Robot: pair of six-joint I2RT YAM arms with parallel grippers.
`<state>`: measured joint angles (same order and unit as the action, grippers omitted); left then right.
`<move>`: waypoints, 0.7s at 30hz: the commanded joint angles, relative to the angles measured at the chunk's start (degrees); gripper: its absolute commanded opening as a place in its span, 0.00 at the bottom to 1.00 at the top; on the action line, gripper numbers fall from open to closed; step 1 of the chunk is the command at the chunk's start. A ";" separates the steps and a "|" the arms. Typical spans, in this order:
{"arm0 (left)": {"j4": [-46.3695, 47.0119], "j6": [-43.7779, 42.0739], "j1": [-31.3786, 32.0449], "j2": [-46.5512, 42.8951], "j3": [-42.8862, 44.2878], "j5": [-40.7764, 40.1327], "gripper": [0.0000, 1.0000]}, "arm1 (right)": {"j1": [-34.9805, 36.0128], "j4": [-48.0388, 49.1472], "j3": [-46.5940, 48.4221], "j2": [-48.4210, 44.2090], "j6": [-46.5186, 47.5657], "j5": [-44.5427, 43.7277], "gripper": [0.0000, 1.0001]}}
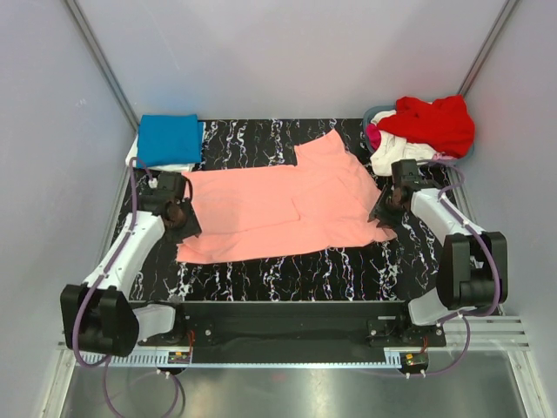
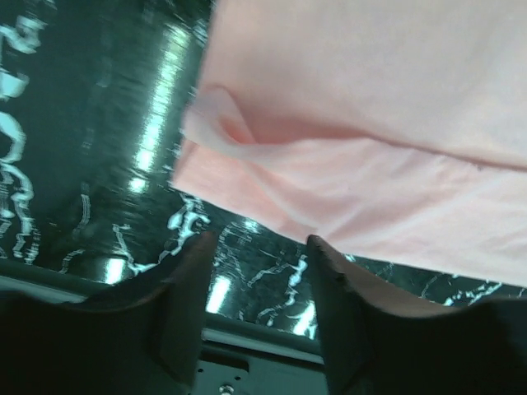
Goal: Fold and stack the t-shirts
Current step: Fold the tshirt
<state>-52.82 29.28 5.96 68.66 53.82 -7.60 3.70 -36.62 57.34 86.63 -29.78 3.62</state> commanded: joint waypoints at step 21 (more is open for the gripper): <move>7.30 6.41 2.13 34.68 15.58 -10.69 0.22 | 0.78 3.66 -2.15 -1.73 1.74 7.11 0.29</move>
<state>-46.59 36.47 9.69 100.75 63.13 -14.87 4.23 -34.06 55.02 85.78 -28.73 9.98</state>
